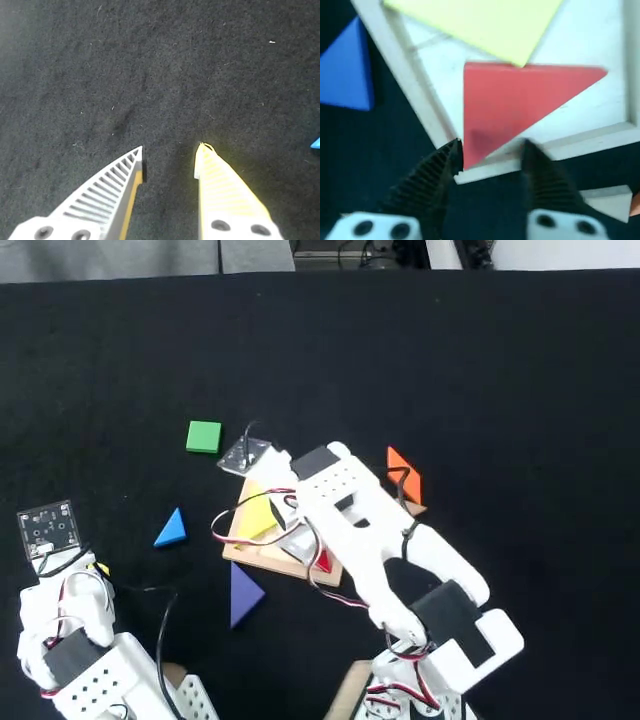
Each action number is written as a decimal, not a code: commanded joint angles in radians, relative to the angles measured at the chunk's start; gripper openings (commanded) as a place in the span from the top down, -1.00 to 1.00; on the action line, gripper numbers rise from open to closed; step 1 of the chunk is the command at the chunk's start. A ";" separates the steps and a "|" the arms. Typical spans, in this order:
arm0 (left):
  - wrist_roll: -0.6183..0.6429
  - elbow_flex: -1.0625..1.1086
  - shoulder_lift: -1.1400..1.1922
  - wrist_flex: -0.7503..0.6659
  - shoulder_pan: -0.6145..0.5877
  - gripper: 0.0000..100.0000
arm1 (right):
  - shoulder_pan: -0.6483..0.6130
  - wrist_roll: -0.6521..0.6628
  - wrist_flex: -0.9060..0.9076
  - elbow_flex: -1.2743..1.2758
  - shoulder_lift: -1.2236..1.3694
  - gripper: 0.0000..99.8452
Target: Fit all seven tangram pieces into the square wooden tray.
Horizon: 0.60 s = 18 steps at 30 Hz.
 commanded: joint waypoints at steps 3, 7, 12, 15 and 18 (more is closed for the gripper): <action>0.005 0.021 -0.009 0.005 0.004 0.64 | -0.014 -0.025 -0.064 0.004 0.013 0.50; 0.005 0.021 -0.009 0.005 0.004 0.64 | -0.014 -0.025 -0.061 0.005 0.041 0.51; 0.005 0.021 -0.009 0.005 0.004 0.64 | -0.038 -0.068 -0.080 0.044 0.053 0.51; 0.005 0.021 -0.009 0.005 0.005 0.64 | -0.052 -0.080 -0.150 0.082 0.061 0.52; 0.005 0.021 -0.009 0.005 0.005 0.64 | -0.040 -0.080 -0.207 0.104 0.061 0.52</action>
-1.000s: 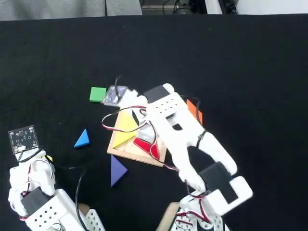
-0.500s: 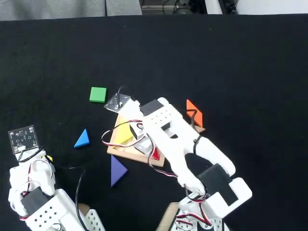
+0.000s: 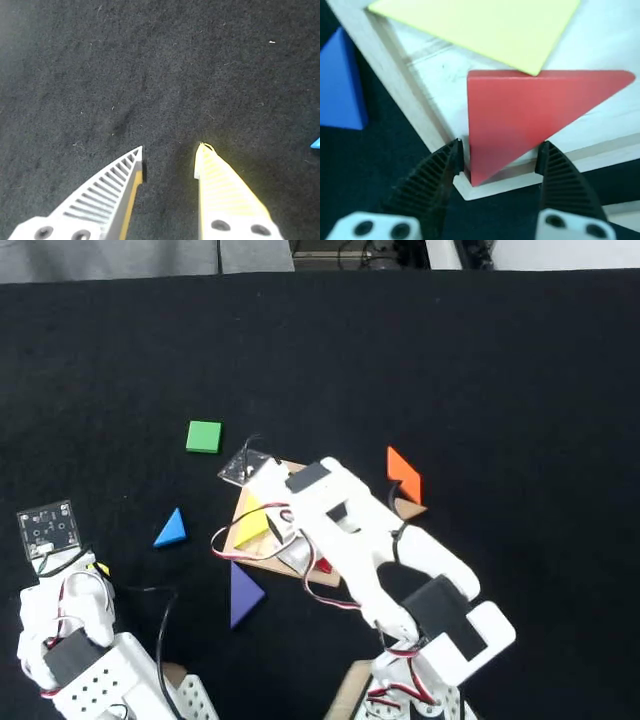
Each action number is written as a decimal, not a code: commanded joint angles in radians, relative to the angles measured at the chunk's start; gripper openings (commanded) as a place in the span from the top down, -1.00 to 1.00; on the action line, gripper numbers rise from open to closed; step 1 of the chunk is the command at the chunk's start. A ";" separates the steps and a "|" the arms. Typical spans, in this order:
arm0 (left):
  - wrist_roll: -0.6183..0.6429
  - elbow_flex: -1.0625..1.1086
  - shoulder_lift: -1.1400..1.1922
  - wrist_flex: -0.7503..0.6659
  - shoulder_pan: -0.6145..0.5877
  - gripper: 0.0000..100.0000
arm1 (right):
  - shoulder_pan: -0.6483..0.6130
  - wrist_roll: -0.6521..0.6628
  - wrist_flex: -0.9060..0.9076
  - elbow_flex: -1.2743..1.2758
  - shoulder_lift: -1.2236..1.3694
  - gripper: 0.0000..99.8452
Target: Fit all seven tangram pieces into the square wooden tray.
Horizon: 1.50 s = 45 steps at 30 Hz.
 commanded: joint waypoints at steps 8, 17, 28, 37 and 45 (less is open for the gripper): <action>0.005 0.021 -0.009 0.005 0.004 0.64 | 0.002 0.000 -0.115 0.054 0.001 0.87; 0.005 0.021 -0.009 0.005 0.004 0.64 | 0.002 0.000 -0.098 0.036 -0.008 0.98; 0.005 0.021 -0.009 0.005 0.005 0.64 | -0.003 -0.008 0.175 -0.266 -0.002 0.98; 0.005 0.021 -0.009 0.005 0.008 0.64 | -0.054 -0.009 0.227 -0.331 0.001 0.98; 0.005 0.021 -0.009 0.005 0.010 0.64 | -0.255 -0.009 0.207 -0.332 -0.001 0.98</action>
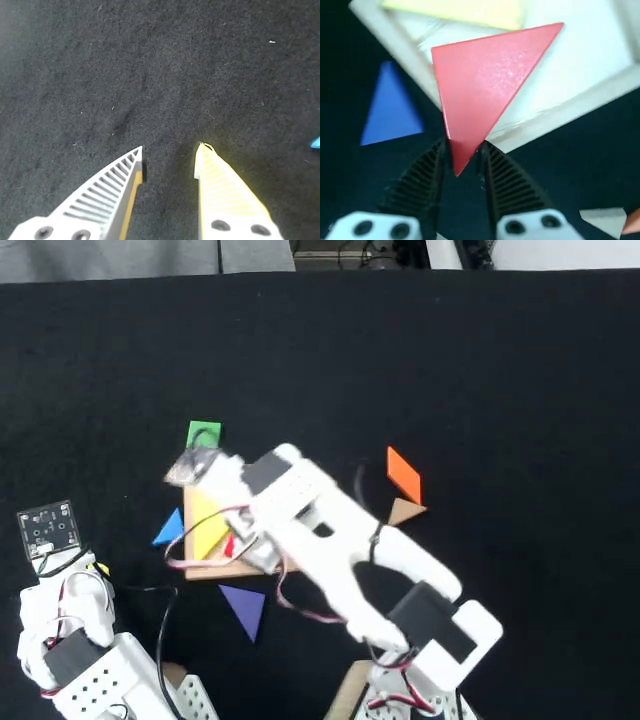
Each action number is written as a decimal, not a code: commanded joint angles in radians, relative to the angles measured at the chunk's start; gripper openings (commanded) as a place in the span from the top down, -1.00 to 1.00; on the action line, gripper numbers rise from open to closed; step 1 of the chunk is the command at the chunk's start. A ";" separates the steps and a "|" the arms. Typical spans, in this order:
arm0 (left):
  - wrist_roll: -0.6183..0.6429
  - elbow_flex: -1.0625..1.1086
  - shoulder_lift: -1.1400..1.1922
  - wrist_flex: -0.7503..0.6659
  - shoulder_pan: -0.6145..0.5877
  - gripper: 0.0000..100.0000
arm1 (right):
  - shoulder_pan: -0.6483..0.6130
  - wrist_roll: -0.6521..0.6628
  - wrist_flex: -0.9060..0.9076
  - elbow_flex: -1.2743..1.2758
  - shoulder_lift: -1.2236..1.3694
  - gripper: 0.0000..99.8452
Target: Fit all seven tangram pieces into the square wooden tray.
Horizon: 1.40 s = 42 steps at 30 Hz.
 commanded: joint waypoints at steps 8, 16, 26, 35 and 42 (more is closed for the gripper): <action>0.005 0.021 -0.009 0.005 0.010 0.64 | -0.040 -0.005 -0.032 -0.093 -0.012 0.98; 0.005 0.021 -0.009 0.005 0.010 0.64 | 0.160 -0.118 -0.037 -0.094 -0.013 0.98; 0.005 0.021 -0.009 0.005 0.010 0.64 | -0.021 -0.026 -0.048 0.005 -0.183 0.98; 0.005 0.021 -0.009 0.005 0.008 0.64 | 0.247 0.026 -0.351 0.119 -0.153 0.98; 0.005 0.021 -0.009 0.005 0.010 0.64 | 0.218 0.114 -0.351 0.159 0.021 0.98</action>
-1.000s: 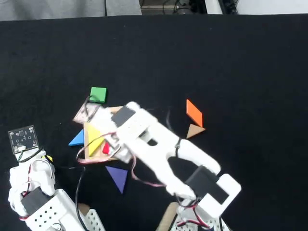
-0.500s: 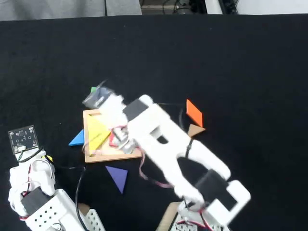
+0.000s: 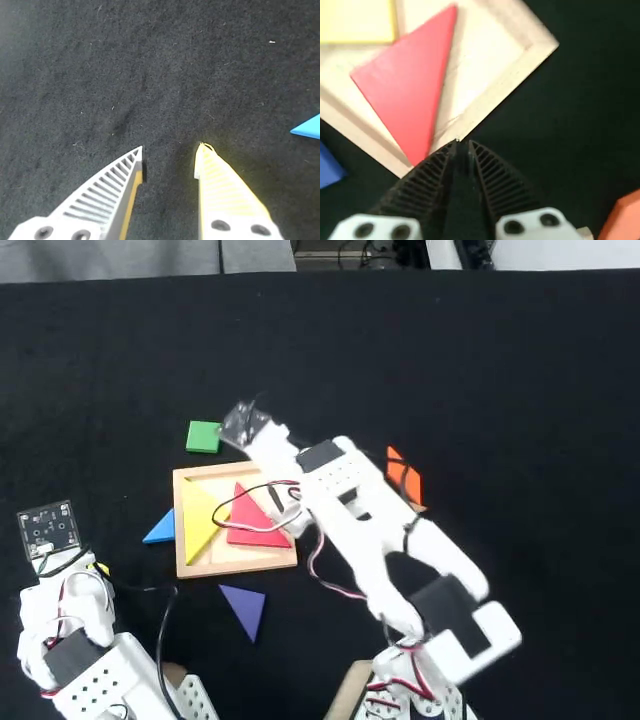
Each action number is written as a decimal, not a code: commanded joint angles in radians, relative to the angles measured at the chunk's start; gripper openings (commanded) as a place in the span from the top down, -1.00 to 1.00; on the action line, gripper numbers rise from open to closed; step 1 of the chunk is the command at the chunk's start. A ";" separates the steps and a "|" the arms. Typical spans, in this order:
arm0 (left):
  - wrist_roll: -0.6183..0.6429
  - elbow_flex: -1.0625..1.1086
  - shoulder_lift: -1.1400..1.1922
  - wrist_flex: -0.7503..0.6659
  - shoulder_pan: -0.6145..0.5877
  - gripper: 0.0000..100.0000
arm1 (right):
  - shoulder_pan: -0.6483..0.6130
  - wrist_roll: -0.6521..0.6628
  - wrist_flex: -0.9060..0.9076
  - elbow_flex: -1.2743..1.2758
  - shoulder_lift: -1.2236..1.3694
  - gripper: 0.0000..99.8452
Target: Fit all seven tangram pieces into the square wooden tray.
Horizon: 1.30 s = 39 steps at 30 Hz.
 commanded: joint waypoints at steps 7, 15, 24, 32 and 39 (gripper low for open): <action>0.005 0.021 -0.009 0.005 0.010 0.64 | -0.193 0.029 0.035 -0.021 0.087 0.98; 0.005 0.021 -0.009 0.005 0.010 0.64 | -0.293 0.021 0.095 -0.082 0.087 0.98; 0.005 0.021 -0.009 0.005 0.010 0.64 | -0.180 -0.112 0.181 -0.269 0.085 0.98; 0.005 0.021 -0.009 0.005 0.010 0.64 | -0.109 -0.493 0.137 -0.294 0.087 0.98; 0.005 0.021 -0.009 0.005 0.010 0.64 | -0.095 -0.540 0.172 -0.288 0.094 0.64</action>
